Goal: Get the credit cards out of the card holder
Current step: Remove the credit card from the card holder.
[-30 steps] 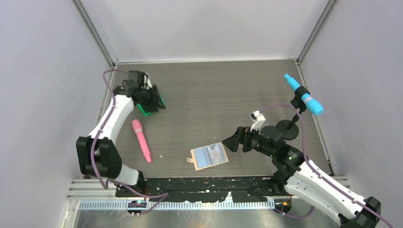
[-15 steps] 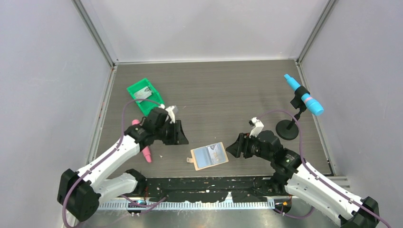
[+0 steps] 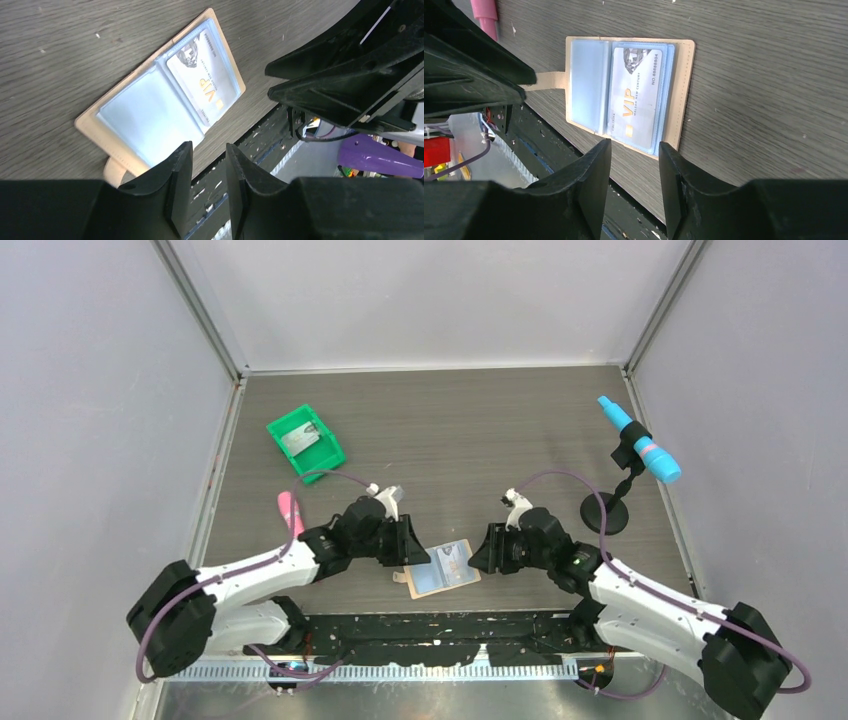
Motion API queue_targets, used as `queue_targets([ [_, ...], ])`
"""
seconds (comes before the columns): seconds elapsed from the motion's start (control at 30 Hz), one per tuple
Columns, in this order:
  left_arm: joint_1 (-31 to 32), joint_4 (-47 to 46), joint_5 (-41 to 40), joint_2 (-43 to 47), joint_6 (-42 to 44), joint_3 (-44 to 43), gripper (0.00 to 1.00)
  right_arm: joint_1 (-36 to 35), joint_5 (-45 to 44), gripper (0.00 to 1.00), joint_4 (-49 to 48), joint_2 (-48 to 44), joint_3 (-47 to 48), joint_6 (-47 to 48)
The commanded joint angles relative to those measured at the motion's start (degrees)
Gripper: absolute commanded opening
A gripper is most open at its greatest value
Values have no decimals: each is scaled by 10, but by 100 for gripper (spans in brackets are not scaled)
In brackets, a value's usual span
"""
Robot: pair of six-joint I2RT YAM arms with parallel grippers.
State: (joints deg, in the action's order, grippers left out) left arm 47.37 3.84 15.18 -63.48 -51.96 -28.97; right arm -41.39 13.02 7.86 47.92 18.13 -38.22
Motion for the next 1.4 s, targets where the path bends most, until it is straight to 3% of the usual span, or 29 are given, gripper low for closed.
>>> queue_targets([
  [0.0, 26, -129, -34, -39, -38, 5, 31, 2, 26, 47, -83, 32, 24, -1],
  [0.27, 44, -240, -35, -131, -81, 27, 29, 2, 18, 43, -139, 86, 22, 11],
  [1.37, 61, -191, -114, -162, -68, 43, 23, 2, 34, 32, -235, 221, -5, -3],
])
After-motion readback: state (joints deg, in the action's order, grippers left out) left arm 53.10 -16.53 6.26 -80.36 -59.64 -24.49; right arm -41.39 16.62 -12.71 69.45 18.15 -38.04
